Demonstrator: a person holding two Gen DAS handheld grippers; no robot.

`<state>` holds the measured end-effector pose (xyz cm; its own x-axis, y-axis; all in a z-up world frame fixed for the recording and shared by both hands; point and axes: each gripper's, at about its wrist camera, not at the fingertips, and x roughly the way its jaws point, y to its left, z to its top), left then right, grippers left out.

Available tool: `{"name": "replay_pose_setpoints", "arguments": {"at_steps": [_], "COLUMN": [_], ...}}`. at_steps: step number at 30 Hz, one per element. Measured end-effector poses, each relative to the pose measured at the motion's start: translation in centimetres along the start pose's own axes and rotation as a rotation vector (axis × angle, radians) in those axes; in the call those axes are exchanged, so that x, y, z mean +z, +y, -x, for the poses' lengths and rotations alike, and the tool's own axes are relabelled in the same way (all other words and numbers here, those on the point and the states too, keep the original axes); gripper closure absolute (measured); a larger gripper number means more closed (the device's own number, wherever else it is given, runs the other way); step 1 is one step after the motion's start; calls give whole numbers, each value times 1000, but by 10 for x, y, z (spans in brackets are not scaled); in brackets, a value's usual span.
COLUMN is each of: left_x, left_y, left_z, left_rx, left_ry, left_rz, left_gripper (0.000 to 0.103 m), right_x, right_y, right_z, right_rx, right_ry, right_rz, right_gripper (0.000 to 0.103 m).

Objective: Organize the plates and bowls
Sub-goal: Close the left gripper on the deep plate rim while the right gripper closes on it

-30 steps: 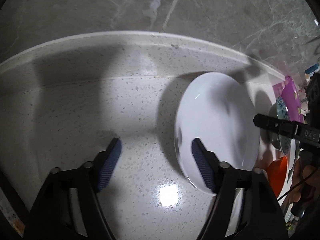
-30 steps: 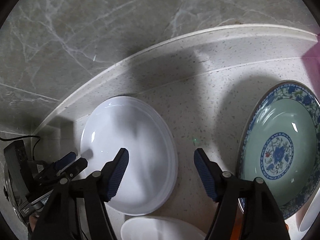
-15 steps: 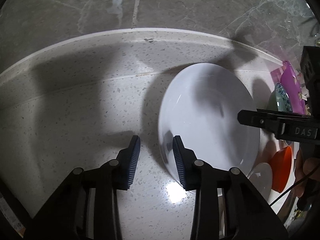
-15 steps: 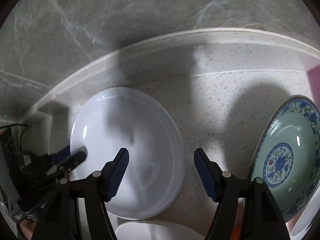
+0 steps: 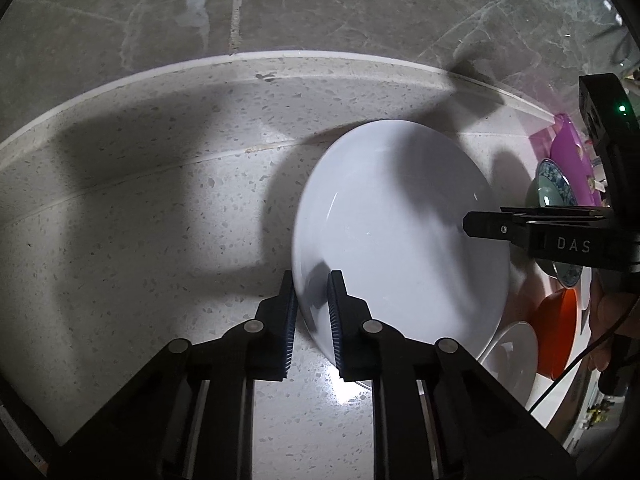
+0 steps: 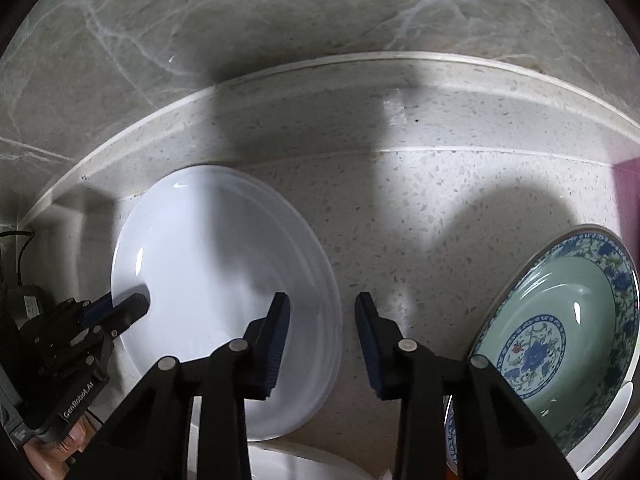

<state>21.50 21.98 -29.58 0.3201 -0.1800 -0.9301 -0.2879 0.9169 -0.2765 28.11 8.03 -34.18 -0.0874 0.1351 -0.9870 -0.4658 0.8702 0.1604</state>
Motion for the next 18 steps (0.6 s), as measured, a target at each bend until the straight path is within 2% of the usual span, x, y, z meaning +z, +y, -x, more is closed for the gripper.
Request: {"name": "replay_pose_setpoints", "arguments": {"at_steps": [2, 11, 14, 18], "left_x": [1, -2, -3, -5], "left_y": [1, -2, 0, 1], "left_z": [1, 4, 5, 7], "left_rx": [4, 34, 34, 31], "left_ry": [0, 0, 2, -2], "left_rz": [-9, -30, -25, -15], "left_gripper": [89, 89, 90, 90], "right_x": [1, -3, -14, -17], "right_y": [2, 18, 3, 5], "right_z": [0, 3, 10, 13], "right_rx": [-4, 0, 15, 20], "right_ry": [7, -23, -31, -40], "right_rz": [15, 53, 45, 45], "right_gripper": [82, 83, 84, 84]}}
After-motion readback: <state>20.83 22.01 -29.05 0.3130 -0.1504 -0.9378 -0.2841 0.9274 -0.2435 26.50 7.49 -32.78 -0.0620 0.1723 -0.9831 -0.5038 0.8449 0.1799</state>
